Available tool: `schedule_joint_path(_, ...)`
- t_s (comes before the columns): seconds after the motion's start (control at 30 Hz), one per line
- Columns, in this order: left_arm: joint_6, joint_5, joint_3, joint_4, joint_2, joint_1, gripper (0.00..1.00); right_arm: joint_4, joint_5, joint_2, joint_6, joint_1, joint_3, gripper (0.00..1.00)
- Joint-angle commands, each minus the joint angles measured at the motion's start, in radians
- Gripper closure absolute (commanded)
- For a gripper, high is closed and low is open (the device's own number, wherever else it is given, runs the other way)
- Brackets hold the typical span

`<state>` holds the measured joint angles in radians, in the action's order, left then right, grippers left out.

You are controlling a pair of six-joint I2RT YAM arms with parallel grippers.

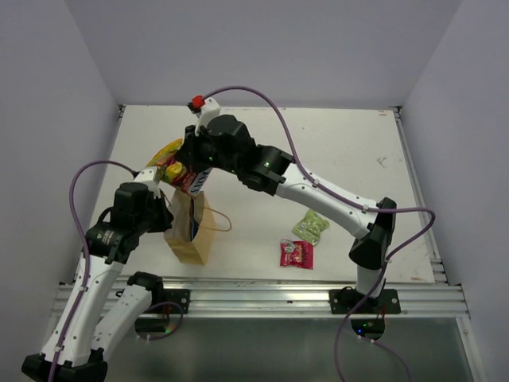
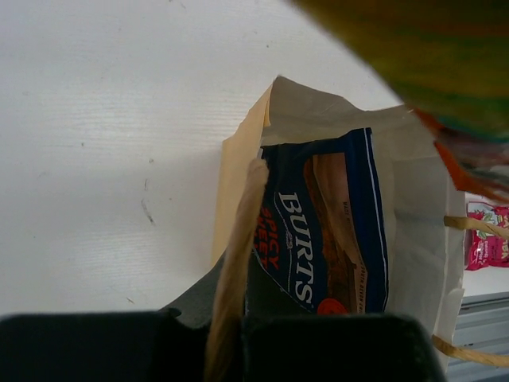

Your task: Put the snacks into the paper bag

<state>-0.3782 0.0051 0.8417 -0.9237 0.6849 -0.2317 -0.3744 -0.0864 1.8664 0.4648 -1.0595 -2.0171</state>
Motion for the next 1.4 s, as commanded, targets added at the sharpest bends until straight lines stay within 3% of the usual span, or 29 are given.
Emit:
schedule_joint_path(0.0,0.019,0.03,0.01,0.022,-0.004,-0.006,1.0,0.086,0.025,-0.033,0.06,-0.036,0.024,1.0)
schedule_joint_path(0.2,0.021,0.03,0.005,0.026,-0.013,-0.006,1.0,0.137,0.057,-0.024,0.132,-0.079,0.106,1.0)
schedule_joint_path(0.77,0.021,0.032,-0.003,0.023,-0.038,-0.006,1.0,0.078,0.137,0.103,0.149,-0.178,0.1,1.0)
schedule_joint_path(1.0,0.022,0.03,-0.003,0.022,-0.047,-0.006,1.0,-0.049,0.093,0.103,0.111,-0.198,0.078,1.0)
schedule_joint_path(1.37,0.024,0.024,-0.003,0.022,-0.054,-0.006,1.0,-0.405,0.002,0.037,0.055,-0.211,0.067,1.0)
